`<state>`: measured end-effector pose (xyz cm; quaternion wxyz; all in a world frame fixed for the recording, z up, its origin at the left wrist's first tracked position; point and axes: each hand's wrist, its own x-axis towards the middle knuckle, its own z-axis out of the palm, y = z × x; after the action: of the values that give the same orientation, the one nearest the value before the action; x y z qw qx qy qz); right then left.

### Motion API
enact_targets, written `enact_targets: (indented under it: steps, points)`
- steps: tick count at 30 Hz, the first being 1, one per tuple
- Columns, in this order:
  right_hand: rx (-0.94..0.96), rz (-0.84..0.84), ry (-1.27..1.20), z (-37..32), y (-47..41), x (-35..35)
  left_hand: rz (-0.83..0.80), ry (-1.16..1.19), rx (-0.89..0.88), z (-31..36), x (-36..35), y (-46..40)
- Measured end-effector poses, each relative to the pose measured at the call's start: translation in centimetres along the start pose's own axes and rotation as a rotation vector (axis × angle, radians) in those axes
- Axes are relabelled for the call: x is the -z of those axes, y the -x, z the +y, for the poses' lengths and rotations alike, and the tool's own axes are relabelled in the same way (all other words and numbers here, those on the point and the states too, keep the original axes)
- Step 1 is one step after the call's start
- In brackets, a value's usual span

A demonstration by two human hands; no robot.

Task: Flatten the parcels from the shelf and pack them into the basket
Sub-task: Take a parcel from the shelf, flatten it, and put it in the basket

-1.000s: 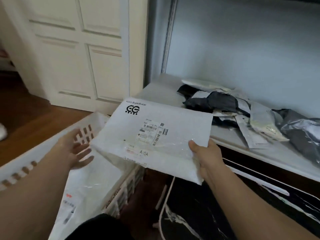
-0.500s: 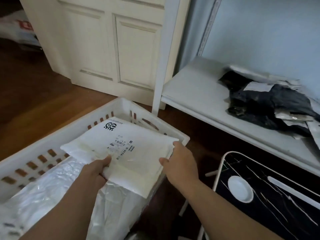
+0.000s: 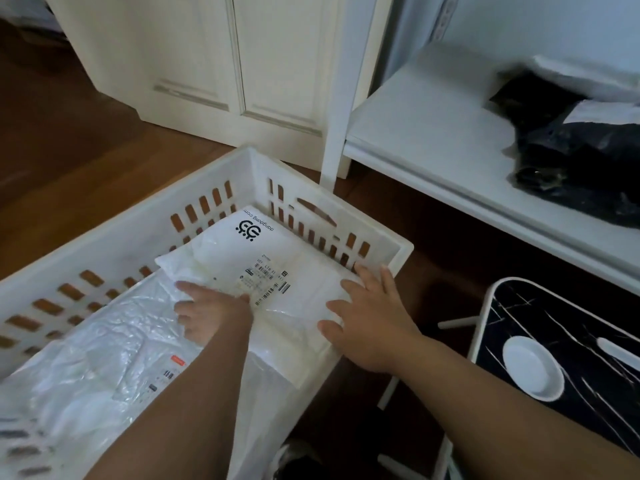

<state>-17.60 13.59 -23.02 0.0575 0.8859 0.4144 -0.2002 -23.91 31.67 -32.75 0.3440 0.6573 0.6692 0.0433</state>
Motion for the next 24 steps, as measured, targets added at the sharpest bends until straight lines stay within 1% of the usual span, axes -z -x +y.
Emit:
enact_targets:
  steps: [1, 2, 3, 4, 5, 6, 7, 8, 11, 14, 19, 22, 24]
  points:
    - [0.007, 0.002, -0.012, 0.1, -0.1, -0.1, 0.037, -0.198, -0.156, 0.2, 0.0, 0.4]
    - [0.010, -0.001, -0.026, 0.1, 0.0, -0.1, 0.031, -0.364, -0.358, 0.0, -0.5, 0.6]
    - [0.012, -0.006, -0.040, 0.2, 0.0, -0.1, -0.034, -0.514, -0.560, -0.1, -0.9, 1.2]
    - [0.012, -0.012, -0.047, 0.3, 0.0, 0.0, -0.136, -0.619, -0.731, -0.2, -1.8, 1.7]
    - [0.017, -0.021, -0.051, 0.2, 0.0, 0.0, -0.252, -0.717, -0.848, -0.7, -2.5, 2.0]
    - [0.018, -0.031, -0.048, 0.2, 0.0, 0.0, -0.358, -0.809, -0.908, -1.2, -3.5, 2.2]
    - [0.017, -0.036, -0.045, 0.2, -0.1, -0.1, -0.424, -0.874, -0.925, -1.7, -4.3, 2.2]
    - [0.015, -0.043, -0.041, 0.2, -0.1, -0.1, -0.450, -0.915, -0.921, -2.0, -4.9, 2.3]
    - [0.011, -0.057, -0.042, 0.4, -0.2, -0.1, -0.448, -1.009, -0.891, -2.0, -5.8, 2.4]
    - [0.016, -0.064, -0.050, 0.4, -0.2, 0.0, -0.486, -1.062, -0.842, -1.4, -6.2, 2.1]
    - [0.007, -0.058, -0.084, 0.4, -0.1, -0.1, -0.607, -1.073, -0.747, 0.2, -5.5, 1.5]
    - [0.004, -0.072, -0.100, 0.5, -0.1, 0.1, -0.625, -1.045, -0.782, 2.1, -3.9, 1.1]
    - [0.021, -0.083, -0.097, 0.6, 0.6, 0.1, -0.599, -1.014, -0.833, 3.7, -1.7, 2.4]
